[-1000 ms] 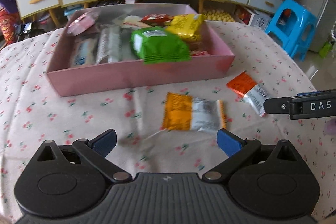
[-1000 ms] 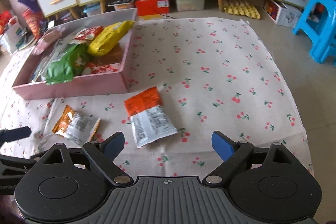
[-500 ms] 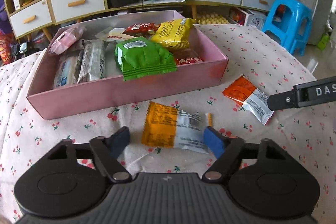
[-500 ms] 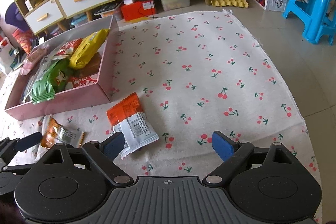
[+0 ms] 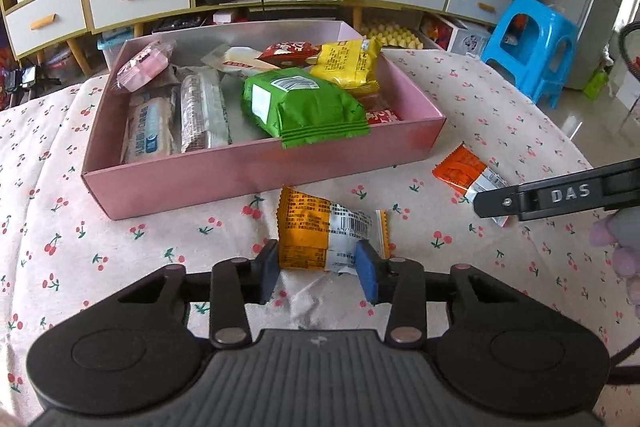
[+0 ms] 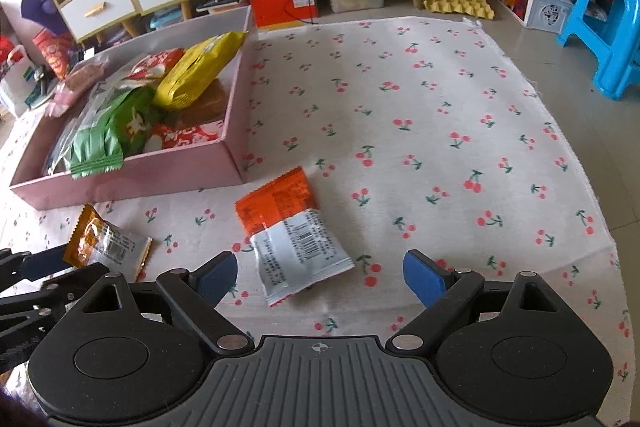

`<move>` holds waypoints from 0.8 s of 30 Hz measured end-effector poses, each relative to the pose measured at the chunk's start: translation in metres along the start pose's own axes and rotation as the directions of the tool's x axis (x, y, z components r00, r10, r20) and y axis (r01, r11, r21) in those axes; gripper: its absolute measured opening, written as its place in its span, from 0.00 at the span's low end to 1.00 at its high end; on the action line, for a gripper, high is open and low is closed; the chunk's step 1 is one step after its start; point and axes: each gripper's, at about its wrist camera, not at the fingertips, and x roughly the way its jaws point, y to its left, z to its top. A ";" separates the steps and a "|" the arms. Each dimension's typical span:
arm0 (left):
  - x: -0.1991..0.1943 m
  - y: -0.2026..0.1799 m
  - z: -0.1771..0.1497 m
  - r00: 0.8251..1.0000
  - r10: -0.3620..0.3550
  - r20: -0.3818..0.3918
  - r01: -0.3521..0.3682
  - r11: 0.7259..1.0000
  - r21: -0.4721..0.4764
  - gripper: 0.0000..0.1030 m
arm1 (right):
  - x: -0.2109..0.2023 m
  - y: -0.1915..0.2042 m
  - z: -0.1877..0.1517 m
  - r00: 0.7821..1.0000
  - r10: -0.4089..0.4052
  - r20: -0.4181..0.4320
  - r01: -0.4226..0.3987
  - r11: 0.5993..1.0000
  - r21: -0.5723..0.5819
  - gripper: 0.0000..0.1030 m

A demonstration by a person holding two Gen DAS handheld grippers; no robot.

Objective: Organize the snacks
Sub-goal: 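Grasp the orange-and-white pack with the left gripper while the right grasps the orange-topped white bag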

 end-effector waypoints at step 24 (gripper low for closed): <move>-0.010 0.007 -0.005 0.973 -0.147 -0.178 0.162 0.984 0.077 0.34 | 0.008 0.017 0.001 0.996 -0.082 0.039 0.085 0.993 -0.082 0.78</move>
